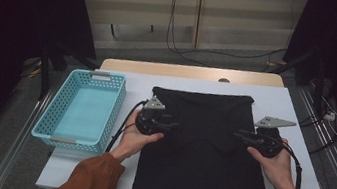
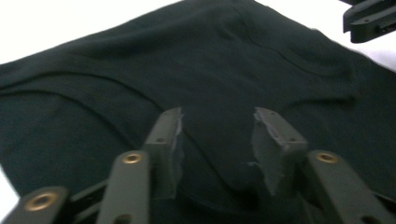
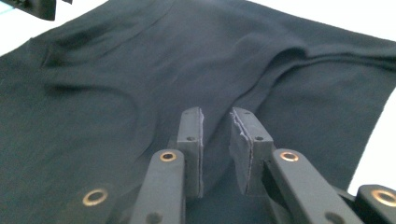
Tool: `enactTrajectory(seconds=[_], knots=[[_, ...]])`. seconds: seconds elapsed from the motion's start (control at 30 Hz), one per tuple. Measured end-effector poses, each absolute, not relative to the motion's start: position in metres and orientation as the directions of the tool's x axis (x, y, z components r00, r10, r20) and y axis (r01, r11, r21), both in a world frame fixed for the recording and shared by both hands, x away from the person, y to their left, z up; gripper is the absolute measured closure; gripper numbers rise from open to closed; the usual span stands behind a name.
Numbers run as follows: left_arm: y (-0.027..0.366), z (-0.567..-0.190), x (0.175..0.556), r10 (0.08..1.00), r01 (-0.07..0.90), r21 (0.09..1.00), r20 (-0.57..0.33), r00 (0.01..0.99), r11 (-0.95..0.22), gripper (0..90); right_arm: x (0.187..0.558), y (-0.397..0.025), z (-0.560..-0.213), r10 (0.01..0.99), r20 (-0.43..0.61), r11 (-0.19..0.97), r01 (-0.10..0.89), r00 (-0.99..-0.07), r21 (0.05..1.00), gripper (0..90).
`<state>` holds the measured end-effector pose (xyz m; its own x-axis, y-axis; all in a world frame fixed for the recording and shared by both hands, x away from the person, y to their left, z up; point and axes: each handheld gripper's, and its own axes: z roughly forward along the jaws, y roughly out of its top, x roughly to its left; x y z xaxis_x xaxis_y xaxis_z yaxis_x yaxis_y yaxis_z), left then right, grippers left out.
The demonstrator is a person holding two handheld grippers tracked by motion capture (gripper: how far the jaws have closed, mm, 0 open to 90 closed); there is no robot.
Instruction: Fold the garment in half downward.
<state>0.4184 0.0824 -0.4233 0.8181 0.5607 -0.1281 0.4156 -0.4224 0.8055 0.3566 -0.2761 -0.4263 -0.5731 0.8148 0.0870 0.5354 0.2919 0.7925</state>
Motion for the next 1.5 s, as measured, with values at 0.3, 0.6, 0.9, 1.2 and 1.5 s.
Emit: enactTrajectory(seconds=[0.3,0.6,0.9,1.2,1.5], knots=[[0.074,-0.429,0.398,0.466,0.324,0.795,-0.059,0.883,-0.513,74.6,0.34,-0.251,-0.429,0.74,0.063,0.373,0.486,-0.67,0.79,84.4],[0.074,-0.449,0.394,0.424,0.317,0.745,-0.051,0.904,-0.587,79.7,0.345,-0.244,-0.443,0.721,0.036,0.443,0.5,-0.692,0.744,83.7],[0.085,-0.453,0.388,0.416,0.315,0.733,-0.048,0.908,-0.603,71.2,0.343,-0.253,-0.45,0.737,0.045,0.452,0.542,-0.674,0.709,74.6],[0.089,-0.453,0.382,0.421,0.329,0.73,-0.062,0.905,-0.599,67.7,0.338,-0.256,-0.451,0.725,0.067,0.459,0.553,-0.686,0.696,67.2],[0.09,-0.454,0.381,0.423,0.34,0.721,-0.071,0.903,-0.604,69.3,0.336,-0.25,-0.451,0.715,0.015,0.506,0.532,-0.699,0.679,72.0]])
